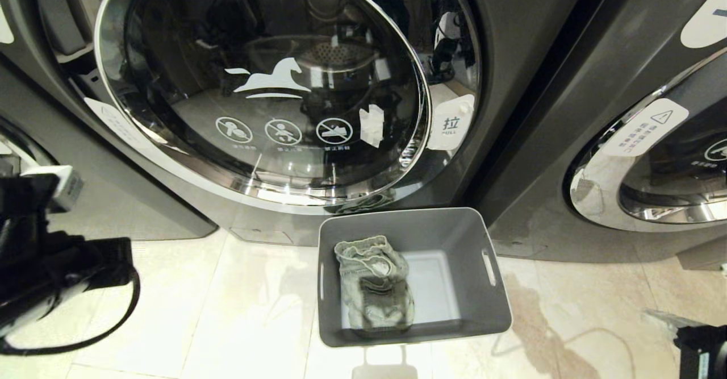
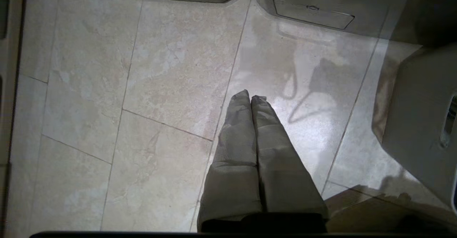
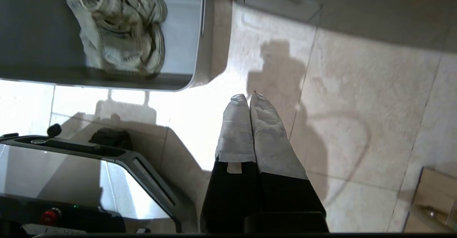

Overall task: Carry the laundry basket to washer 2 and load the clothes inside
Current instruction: Open the lid of the washing machine

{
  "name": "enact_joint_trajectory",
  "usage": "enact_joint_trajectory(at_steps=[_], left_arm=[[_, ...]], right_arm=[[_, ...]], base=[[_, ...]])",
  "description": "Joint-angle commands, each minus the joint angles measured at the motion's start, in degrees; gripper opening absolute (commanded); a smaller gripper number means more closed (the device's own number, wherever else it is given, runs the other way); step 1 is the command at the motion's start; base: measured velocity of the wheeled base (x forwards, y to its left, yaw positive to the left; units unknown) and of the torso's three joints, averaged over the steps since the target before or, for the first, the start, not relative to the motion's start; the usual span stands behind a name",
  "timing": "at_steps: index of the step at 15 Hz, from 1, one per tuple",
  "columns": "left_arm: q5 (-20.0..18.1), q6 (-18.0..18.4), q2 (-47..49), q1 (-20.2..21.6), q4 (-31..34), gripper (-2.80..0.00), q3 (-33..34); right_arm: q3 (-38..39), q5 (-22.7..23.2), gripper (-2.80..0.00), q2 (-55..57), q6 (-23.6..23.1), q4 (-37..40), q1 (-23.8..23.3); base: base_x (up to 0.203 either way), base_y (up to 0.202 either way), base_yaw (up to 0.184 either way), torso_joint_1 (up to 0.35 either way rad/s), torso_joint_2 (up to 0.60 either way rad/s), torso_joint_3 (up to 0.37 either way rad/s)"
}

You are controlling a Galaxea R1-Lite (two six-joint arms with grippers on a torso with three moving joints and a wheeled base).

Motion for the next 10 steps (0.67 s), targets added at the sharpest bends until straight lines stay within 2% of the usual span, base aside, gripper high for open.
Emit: enact_joint_trajectory(at_steps=[1, 4, 7, 10], left_arm=[[-2.0, 3.4, -13.1, 4.4, 0.2, -2.80, 5.2], [-3.9, 5.3, -24.6, 8.7, 1.9, -2.80, 10.0], [-9.2, 5.8, -34.1, 11.4, 6.1, -2.80, 14.1], [-10.7, 5.7, -43.7, 12.1, 8.3, -2.80, 22.1]], right_arm=[[3.3, 2.2, -2.80, -11.5, -2.6, -0.2, -4.8], [8.7, 4.4, -2.80, -23.1, -7.9, -0.1, -13.0], [14.0, 6.4, -2.80, -32.3, -9.8, 0.4, -15.1], [18.1, 6.6, -2.80, -38.5, -10.4, 2.2, -15.4]], base=[[0.000, 0.000, 0.000, 0.000, 0.00, 0.000], [0.000, 0.000, 0.000, 0.000, 0.00, 0.000], [0.000, 0.000, 0.000, 0.000, 0.00, 0.000], [0.000, 0.000, 0.000, 0.000, 0.00, 0.000]])
